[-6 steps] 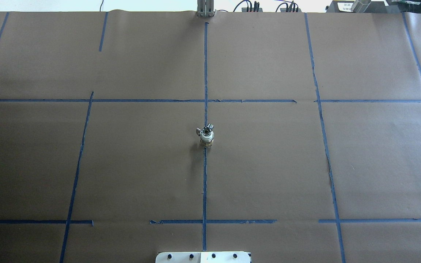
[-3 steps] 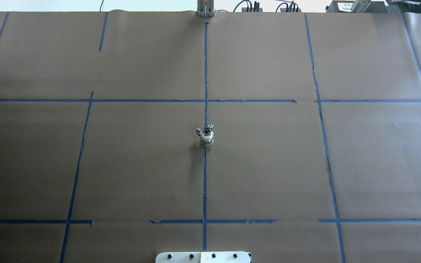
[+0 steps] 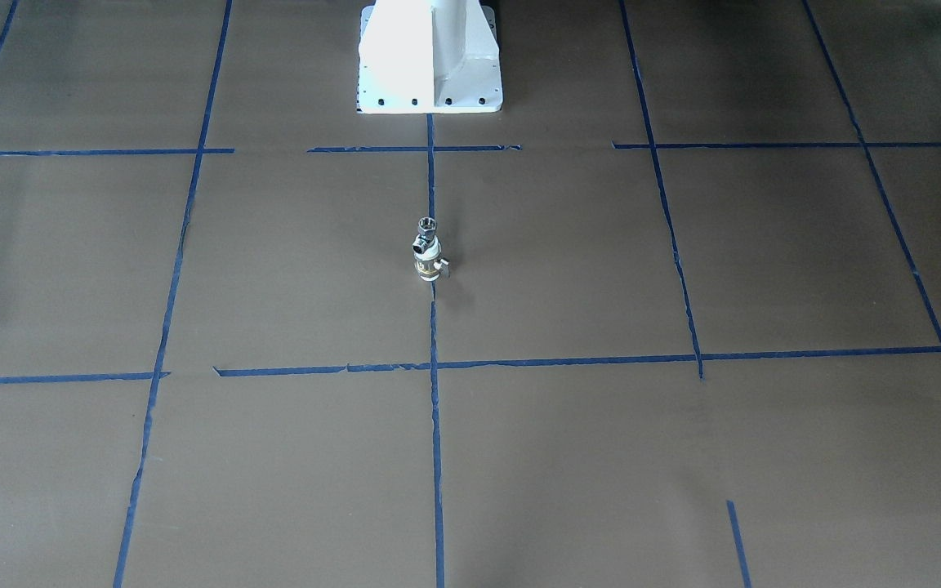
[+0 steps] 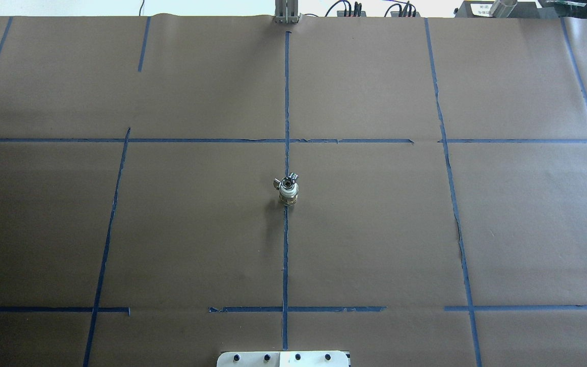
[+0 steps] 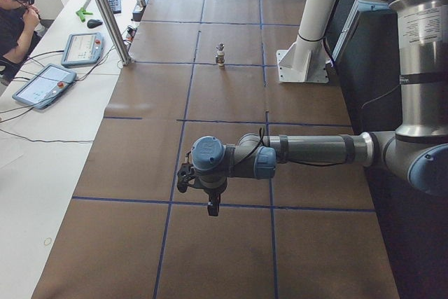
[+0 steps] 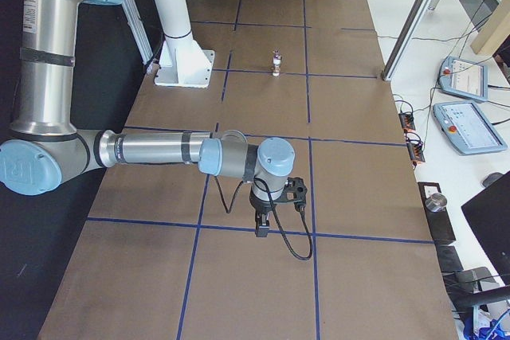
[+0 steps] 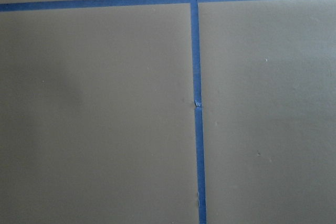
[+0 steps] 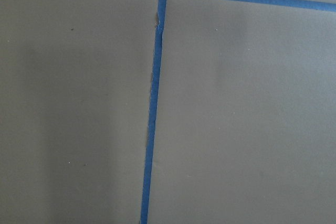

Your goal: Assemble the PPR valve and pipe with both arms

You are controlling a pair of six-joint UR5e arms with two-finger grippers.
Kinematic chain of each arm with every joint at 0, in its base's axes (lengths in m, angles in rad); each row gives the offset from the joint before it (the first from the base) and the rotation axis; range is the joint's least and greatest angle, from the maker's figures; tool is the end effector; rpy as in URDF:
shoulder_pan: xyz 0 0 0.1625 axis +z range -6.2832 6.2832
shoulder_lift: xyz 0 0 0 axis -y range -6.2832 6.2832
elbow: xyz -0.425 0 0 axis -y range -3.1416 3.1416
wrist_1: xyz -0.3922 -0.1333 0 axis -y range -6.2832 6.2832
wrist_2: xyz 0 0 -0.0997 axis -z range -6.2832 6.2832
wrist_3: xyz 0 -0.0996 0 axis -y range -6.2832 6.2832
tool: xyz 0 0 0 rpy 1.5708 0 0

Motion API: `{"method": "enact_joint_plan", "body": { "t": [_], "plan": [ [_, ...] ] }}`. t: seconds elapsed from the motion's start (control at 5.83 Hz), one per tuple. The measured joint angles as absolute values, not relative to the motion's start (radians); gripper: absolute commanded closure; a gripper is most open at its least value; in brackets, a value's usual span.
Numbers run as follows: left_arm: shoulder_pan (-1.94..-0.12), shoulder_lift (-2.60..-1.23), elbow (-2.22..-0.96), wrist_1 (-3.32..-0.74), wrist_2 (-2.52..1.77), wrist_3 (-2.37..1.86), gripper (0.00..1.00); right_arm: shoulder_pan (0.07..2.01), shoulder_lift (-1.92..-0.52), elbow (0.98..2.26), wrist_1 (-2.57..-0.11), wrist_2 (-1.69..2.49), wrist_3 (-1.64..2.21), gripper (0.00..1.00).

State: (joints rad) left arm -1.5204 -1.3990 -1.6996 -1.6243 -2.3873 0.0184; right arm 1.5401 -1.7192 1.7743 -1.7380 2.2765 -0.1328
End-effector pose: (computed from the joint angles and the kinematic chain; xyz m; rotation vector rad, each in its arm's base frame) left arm -0.0395 -0.4221 0.6653 -0.0031 0.8167 0.0692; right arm 0.0558 -0.4213 0.6477 -0.0713 -0.7099 -0.1170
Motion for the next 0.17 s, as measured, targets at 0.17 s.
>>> {"method": "enact_joint_plan", "body": {
  "t": [0.17],
  "plan": [
    [-1.519, -1.399, -1.702, -1.623, -2.387, 0.018, 0.00, 1.540, -1.719, 1.773, -1.738, 2.278, -0.132, 0.00]
  ]
}}
